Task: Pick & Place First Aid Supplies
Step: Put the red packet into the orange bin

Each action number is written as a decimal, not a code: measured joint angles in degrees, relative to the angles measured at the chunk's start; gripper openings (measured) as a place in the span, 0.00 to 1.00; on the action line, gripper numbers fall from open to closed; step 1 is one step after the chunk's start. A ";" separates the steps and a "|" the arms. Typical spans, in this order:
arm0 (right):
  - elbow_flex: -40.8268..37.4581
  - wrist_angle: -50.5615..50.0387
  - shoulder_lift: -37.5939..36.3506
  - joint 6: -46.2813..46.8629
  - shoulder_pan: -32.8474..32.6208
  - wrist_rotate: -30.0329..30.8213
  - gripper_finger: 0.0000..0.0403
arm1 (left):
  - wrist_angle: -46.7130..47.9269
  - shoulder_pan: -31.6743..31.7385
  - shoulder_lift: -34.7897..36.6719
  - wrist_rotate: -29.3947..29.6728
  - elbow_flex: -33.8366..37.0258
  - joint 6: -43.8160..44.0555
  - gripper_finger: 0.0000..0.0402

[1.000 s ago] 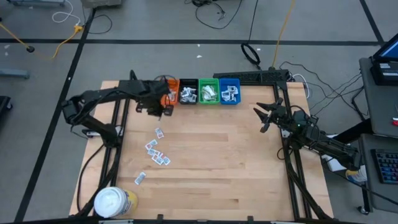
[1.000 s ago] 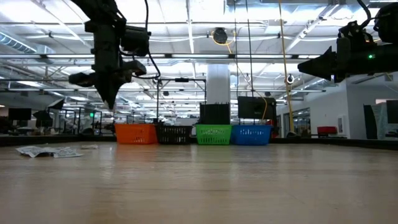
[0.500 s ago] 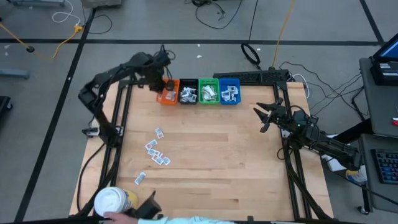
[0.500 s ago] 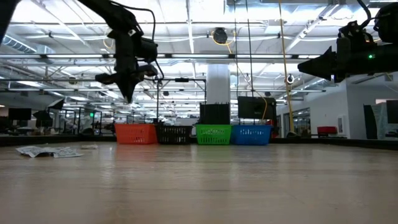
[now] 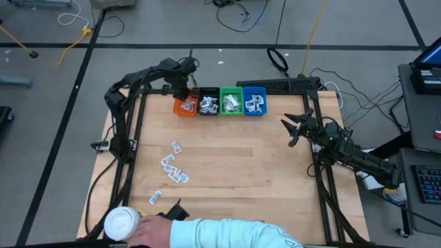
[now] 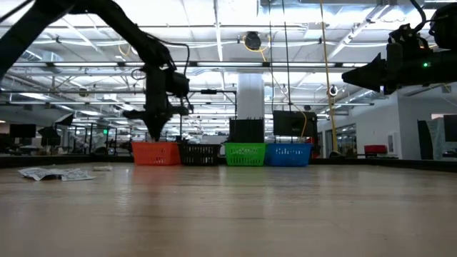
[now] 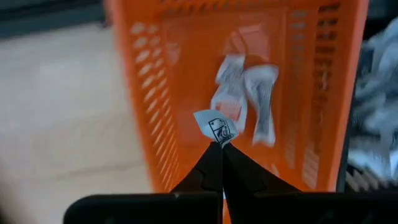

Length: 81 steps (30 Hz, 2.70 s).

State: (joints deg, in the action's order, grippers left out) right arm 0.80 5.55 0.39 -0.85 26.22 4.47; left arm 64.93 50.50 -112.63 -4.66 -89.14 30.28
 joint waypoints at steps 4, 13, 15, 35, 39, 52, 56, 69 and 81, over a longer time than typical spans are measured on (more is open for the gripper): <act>0.00 -0.01 0.01 -0.01 -0.02 0.00 0.35 | -2.68 -0.25 -2.69 -1.28 0.00 0.46 0.00; -0.02 -0.01 -0.01 -0.01 -0.02 -0.02 0.35 | -3.74 -0.36 -3.22 -1.30 0.02 1.71 0.16; 0.00 0.01 0.01 0.01 -0.02 -0.02 0.35 | -3.72 -0.33 -3.22 -1.32 0.02 1.75 0.23; -0.02 0.01 0.01 0.01 -0.02 -0.02 0.35 | -2.84 -1.81 5.91 -3.31 0.02 5.41 0.59; -0.01 0.00 -0.01 0.00 0.00 -0.01 0.35 | -0.98 -3.34 8.09 -2.81 0.02 6.25 0.59; 0.00 0.01 0.01 -0.01 0.00 0.00 0.35 | -5.33 -13.91 17.41 -1.84 16.55 17.40 0.59; 0.00 -0.01 0.01 -0.01 0.00 -0.02 0.35 | -5.64 -19.40 20.58 -1.74 22.70 22.65 0.59; -0.02 0.01 0.01 0.01 0.00 -0.02 0.35 | -5.68 -34.74 29.40 -2.03 35.10 40.16 0.59; 0.00 0.01 0.01 0.01 -0.02 0.00 0.35 | -16.50 -37.13 28.65 0.14 42.45 43.88 0.59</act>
State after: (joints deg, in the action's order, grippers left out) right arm 0.79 5.56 0.40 -0.84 26.20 4.47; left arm 48.44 13.37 -83.98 -4.51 -46.69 74.16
